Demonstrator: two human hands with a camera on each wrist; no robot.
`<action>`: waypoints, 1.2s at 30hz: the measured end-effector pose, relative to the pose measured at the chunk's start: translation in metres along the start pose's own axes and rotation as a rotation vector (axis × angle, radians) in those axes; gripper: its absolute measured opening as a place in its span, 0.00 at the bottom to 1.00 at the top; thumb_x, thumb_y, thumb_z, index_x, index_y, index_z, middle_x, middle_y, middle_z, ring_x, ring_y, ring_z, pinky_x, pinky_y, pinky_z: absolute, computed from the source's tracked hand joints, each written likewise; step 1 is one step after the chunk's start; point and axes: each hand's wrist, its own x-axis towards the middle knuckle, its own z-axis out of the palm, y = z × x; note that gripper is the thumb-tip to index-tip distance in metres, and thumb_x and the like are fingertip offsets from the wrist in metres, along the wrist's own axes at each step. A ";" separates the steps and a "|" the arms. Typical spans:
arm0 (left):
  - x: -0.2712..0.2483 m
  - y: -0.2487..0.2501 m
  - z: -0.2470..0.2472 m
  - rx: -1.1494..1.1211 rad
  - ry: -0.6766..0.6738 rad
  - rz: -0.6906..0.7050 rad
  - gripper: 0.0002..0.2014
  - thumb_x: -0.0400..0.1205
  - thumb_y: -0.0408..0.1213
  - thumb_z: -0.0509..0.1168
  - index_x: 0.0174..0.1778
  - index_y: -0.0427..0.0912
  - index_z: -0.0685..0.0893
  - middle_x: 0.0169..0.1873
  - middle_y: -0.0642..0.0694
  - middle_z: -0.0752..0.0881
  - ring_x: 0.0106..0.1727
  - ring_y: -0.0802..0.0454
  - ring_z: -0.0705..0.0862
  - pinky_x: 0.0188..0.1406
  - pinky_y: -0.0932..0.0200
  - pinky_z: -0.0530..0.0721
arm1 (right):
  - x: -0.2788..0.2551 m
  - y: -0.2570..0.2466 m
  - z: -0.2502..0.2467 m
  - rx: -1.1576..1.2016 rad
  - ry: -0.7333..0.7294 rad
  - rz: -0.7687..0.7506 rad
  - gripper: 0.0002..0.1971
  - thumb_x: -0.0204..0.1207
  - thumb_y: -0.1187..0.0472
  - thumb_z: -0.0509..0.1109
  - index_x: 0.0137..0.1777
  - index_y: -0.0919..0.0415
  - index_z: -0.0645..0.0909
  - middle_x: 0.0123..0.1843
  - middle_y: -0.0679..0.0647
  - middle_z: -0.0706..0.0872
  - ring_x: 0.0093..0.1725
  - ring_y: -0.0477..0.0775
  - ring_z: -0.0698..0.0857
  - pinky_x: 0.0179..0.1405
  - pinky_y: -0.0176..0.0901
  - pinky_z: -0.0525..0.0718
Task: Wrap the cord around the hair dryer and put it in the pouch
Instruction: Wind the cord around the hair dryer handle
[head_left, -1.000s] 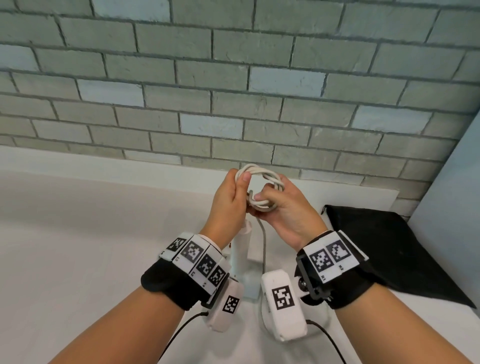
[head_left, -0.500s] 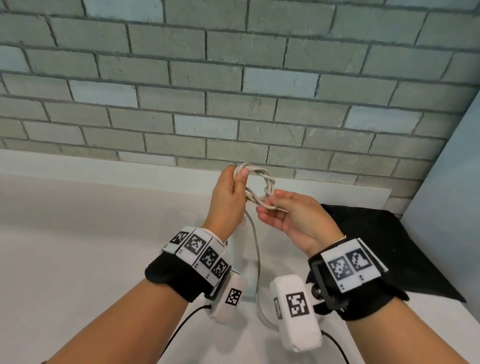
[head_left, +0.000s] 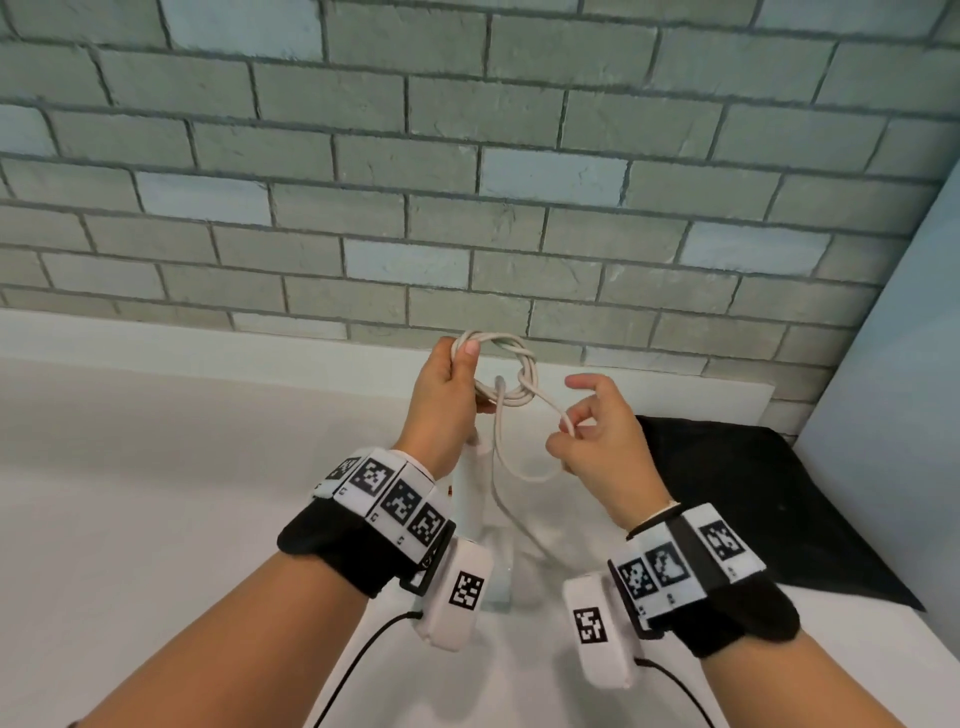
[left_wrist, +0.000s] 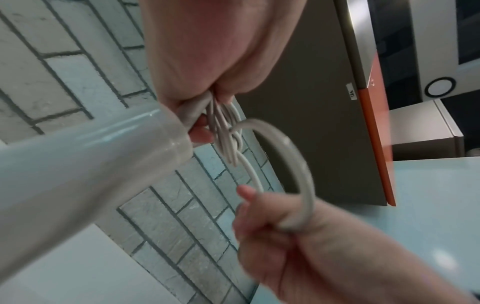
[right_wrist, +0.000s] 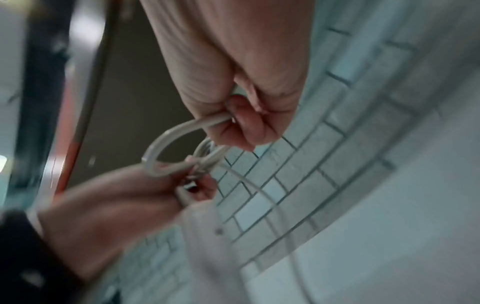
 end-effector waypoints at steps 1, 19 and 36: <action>0.001 0.000 -0.001 -0.018 0.000 -0.010 0.11 0.85 0.45 0.53 0.39 0.47 0.73 0.27 0.48 0.74 0.20 0.64 0.80 0.40 0.41 0.81 | 0.000 0.003 -0.002 -0.076 0.004 -0.012 0.15 0.68 0.76 0.67 0.53 0.62 0.78 0.33 0.53 0.77 0.30 0.51 0.78 0.33 0.44 0.79; 0.004 0.000 -0.002 -0.205 0.022 -0.066 0.13 0.86 0.42 0.51 0.37 0.46 0.72 0.33 0.44 0.72 0.38 0.45 0.81 0.47 0.46 0.89 | -0.002 0.028 -0.042 -0.365 -0.025 -0.228 0.05 0.73 0.61 0.71 0.48 0.58 0.81 0.26 0.51 0.72 0.24 0.42 0.70 0.27 0.27 0.70; -0.007 0.000 0.006 -0.148 -0.064 0.142 0.11 0.86 0.40 0.52 0.38 0.49 0.74 0.27 0.59 0.81 0.38 0.58 0.86 0.38 0.61 0.85 | 0.010 -0.002 0.025 -0.332 -0.001 -0.203 0.20 0.73 0.43 0.67 0.41 0.60 0.89 0.60 0.55 0.77 0.62 0.49 0.71 0.63 0.39 0.70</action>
